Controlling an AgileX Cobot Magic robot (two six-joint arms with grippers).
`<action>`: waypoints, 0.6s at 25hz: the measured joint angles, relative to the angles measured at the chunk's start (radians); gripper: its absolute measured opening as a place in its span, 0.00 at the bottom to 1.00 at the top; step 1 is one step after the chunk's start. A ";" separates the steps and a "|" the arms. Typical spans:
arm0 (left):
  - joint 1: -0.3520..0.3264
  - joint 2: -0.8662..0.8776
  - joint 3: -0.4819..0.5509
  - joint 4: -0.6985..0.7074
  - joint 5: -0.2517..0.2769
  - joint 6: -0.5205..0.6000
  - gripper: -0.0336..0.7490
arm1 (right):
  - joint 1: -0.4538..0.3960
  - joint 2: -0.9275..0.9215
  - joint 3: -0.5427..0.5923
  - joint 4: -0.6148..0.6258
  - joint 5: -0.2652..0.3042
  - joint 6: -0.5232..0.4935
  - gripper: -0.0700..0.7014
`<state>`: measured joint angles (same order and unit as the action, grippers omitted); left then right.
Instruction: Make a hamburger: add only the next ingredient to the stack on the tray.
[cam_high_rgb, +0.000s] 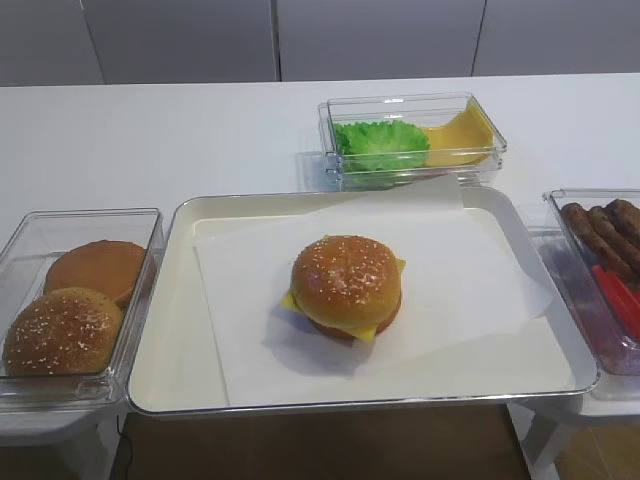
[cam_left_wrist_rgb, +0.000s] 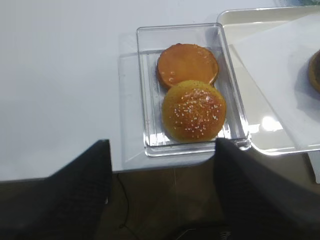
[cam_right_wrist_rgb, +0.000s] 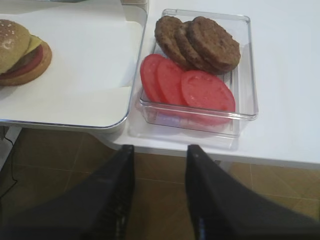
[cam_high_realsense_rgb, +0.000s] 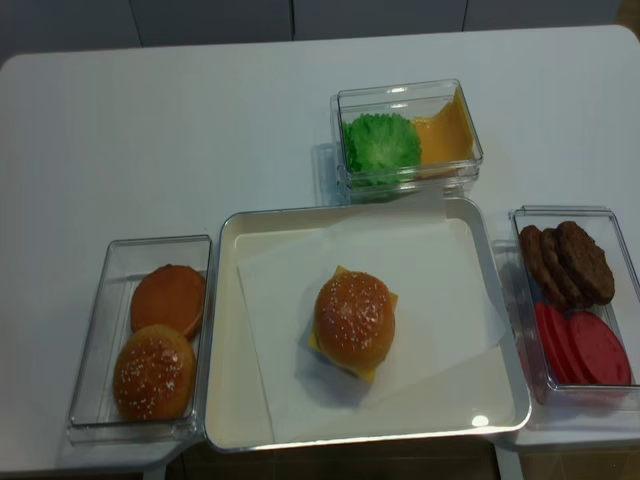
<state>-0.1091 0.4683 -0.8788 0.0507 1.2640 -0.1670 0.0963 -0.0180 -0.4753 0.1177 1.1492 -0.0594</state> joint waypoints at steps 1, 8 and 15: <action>0.000 -0.023 0.017 0.000 0.004 -0.002 0.65 | 0.000 0.000 0.000 0.000 0.000 0.000 0.43; 0.000 -0.211 0.132 0.000 0.008 -0.004 0.64 | 0.000 0.000 0.000 0.000 0.000 0.000 0.43; 0.000 -0.383 0.206 0.000 0.012 -0.004 0.63 | 0.000 0.000 0.000 0.000 0.000 0.000 0.43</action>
<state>-0.1091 0.0849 -0.6727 0.0507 1.2755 -0.1706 0.0963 -0.0180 -0.4753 0.1177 1.1492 -0.0594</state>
